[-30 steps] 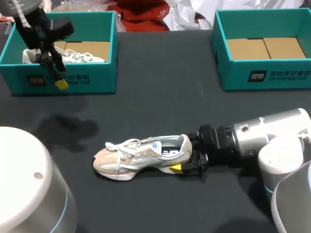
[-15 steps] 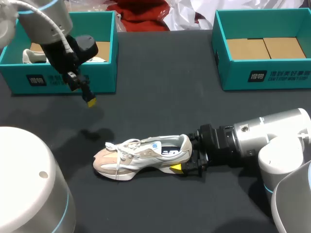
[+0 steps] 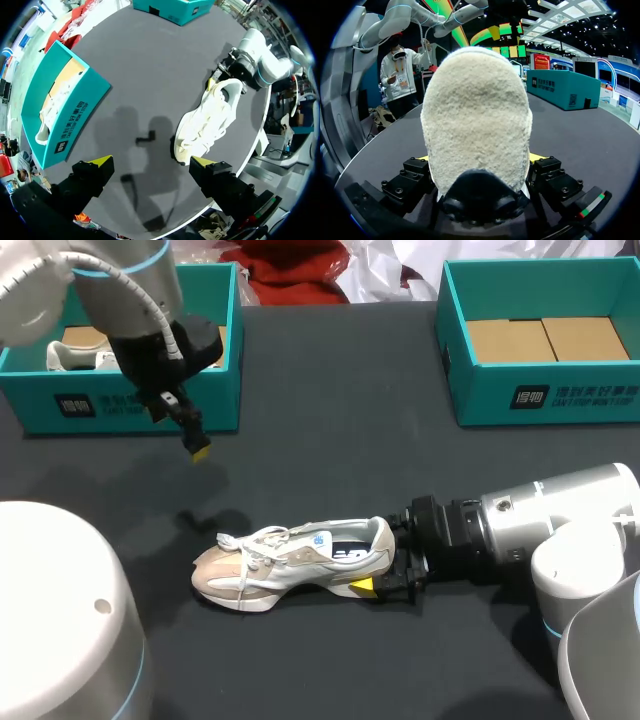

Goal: Take the shoe out of the shoebox, open the shoe tongue, remove and reinsert the insole, then place the shoe into the shoebox

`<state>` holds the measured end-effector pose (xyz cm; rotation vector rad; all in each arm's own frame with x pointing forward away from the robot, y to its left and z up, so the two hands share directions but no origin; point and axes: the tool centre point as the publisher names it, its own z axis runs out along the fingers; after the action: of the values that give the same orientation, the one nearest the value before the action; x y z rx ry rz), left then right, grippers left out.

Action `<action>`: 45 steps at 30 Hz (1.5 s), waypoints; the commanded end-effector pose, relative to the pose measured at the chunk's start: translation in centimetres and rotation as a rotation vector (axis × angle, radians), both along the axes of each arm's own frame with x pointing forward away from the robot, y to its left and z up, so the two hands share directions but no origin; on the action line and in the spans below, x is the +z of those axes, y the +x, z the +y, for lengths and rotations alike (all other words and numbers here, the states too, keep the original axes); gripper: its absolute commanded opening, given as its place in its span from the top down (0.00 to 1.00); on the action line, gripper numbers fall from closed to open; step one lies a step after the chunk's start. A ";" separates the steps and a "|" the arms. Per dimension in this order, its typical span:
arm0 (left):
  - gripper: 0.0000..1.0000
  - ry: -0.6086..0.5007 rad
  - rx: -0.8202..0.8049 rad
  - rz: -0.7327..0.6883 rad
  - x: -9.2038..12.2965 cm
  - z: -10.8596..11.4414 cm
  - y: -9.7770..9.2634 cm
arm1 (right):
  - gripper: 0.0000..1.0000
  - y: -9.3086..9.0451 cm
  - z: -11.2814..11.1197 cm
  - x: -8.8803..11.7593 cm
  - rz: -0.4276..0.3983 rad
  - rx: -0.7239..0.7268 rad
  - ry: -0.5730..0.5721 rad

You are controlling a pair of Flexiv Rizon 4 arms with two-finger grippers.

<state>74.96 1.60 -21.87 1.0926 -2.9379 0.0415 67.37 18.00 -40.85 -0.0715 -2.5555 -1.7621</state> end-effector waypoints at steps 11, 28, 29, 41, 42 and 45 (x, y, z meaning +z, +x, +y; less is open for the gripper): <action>0.00 0.065 0.478 0.113 -0.5 -5.3 -5.9 | 1.00 0.0 0.2 0.0 0.000 -0.002 -0.003; 0.00 0.124 0.699 0.123 -2.6 -10.1 -10.1 | 1.00 0.0 0.2 0.0 0.000 -0.002 -0.003; 0.00 0.123 0.701 0.124 -2.7 -10.4 -10.1 | 1.00 0.0 0.2 0.0 0.000 -0.002 -0.003; 0.00 0.181 0.793 0.170 -3.9 -13.3 -10.3 | 1.00 0.0 0.2 0.0 0.000 -0.002 -0.003; 0.00 0.181 0.793 0.170 -3.9 -13.3 -10.3 | 1.00 0.0 0.2 0.0 0.000 -0.002 -0.003; 0.00 0.181 0.793 0.170 -3.9 -13.3 -10.3 | 1.00 0.0 0.2 0.0 0.000 -0.002 -0.003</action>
<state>64.43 -11.08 -25.64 2.0801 -2.2073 -0.2730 67.37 18.01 -40.85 -0.0713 -2.5554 -1.7623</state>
